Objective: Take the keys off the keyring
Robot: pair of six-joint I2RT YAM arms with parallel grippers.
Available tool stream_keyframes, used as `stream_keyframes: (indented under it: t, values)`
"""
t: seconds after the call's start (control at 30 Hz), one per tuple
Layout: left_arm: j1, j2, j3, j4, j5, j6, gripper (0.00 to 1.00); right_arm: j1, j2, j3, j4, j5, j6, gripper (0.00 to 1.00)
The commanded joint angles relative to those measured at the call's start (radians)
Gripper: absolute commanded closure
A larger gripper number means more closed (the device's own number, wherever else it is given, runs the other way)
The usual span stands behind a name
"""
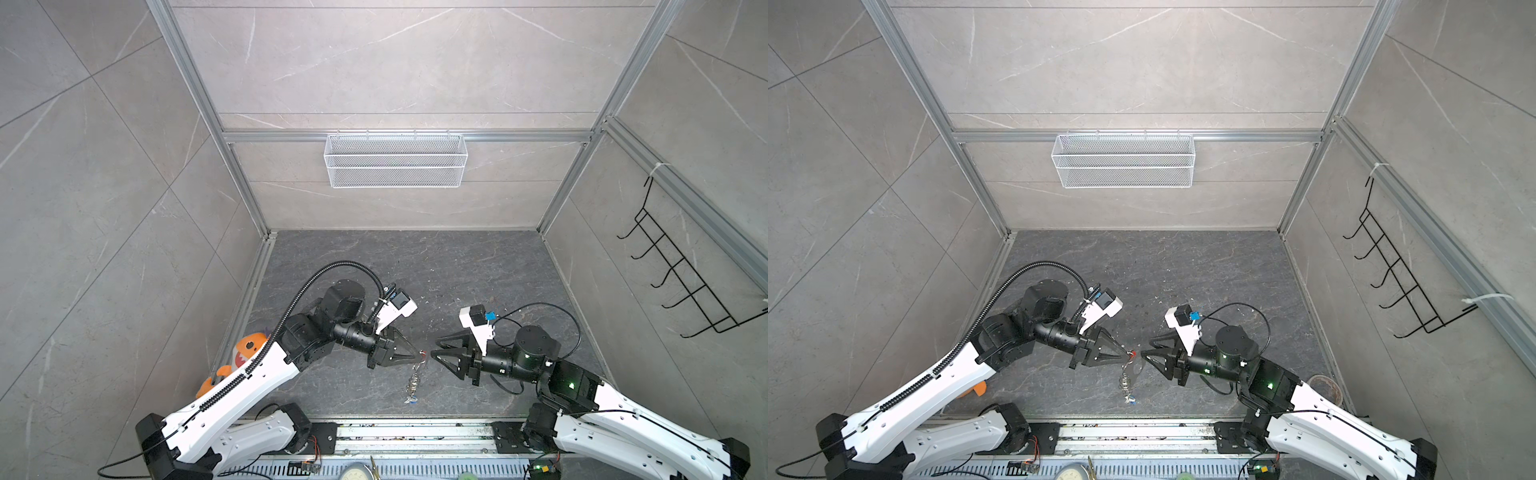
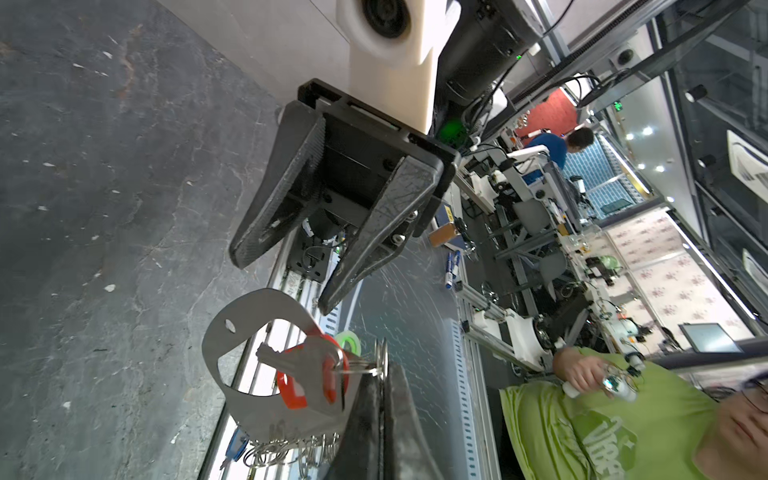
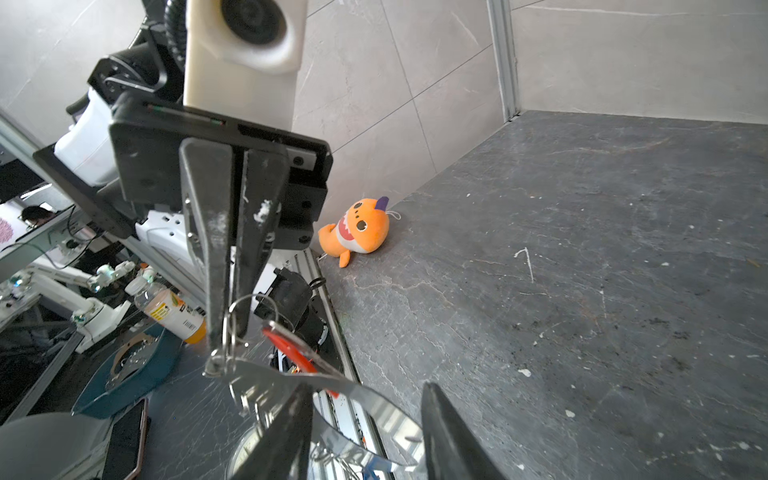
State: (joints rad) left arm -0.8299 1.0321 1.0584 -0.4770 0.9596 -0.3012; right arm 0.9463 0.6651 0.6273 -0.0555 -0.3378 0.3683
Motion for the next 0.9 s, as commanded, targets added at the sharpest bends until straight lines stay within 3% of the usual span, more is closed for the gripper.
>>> stream_keyframes:
  t: [0.0,0.13,0.33,0.63,0.87]
  values:
    - [-0.002,0.006,0.047,0.003,0.106,0.030,1.00,0.006,-0.017,-0.008,0.043,-0.060,-0.045,0.55]
    - [-0.001,0.000,0.048,0.002,0.111,0.033,1.00,0.006,-0.067,-0.041,0.071,0.035,-0.028,0.55]
    - [-0.002,-0.014,0.046,0.007,0.129,0.038,1.00,0.006,-0.076,-0.012,-0.039,0.176,-0.040,0.54]
    - [-0.002,-0.030,0.053,0.043,0.169,0.029,1.00,0.004,0.077,0.029,-0.060,0.135,-0.053,0.54]
    - [-0.002,-0.049,0.063,0.025,0.163,0.037,1.00,0.005,0.147,0.027,0.012,-0.064,-0.091,0.54]
